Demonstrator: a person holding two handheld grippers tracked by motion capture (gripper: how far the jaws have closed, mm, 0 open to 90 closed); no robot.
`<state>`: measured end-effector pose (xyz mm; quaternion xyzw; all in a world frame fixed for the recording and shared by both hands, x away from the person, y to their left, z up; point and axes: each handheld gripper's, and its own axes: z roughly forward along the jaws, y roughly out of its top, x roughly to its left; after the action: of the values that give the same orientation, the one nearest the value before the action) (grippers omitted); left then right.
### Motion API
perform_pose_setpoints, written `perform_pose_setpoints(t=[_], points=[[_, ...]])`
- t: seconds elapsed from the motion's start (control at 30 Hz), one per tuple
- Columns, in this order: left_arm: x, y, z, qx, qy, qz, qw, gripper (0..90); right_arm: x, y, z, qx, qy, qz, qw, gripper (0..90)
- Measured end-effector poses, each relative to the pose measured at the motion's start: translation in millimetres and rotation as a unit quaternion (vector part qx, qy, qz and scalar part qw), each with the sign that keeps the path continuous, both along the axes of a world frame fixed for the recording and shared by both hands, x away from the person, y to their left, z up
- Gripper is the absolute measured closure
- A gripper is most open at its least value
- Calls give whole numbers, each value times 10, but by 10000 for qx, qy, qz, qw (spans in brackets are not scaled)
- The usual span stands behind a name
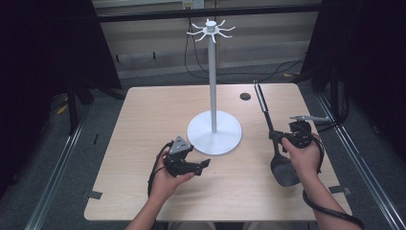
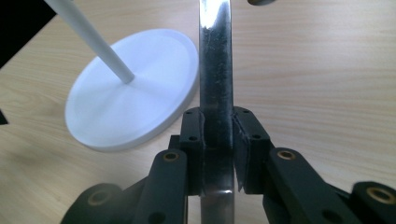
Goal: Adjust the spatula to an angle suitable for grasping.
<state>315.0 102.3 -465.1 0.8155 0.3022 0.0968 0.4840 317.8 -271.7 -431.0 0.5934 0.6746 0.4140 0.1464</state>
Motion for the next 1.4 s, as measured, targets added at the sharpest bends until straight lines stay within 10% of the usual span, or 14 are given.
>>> perform_pose_setpoints(t=[0.47,1.4], points=[[-44,-699,191,-990,360,-471,9933,253,-143,203,151,329,-639,104,9974,756],[45,-1161,278,-1462,473,-343,9875,566,-225,677,309,375,-1149,408,9918,756]])
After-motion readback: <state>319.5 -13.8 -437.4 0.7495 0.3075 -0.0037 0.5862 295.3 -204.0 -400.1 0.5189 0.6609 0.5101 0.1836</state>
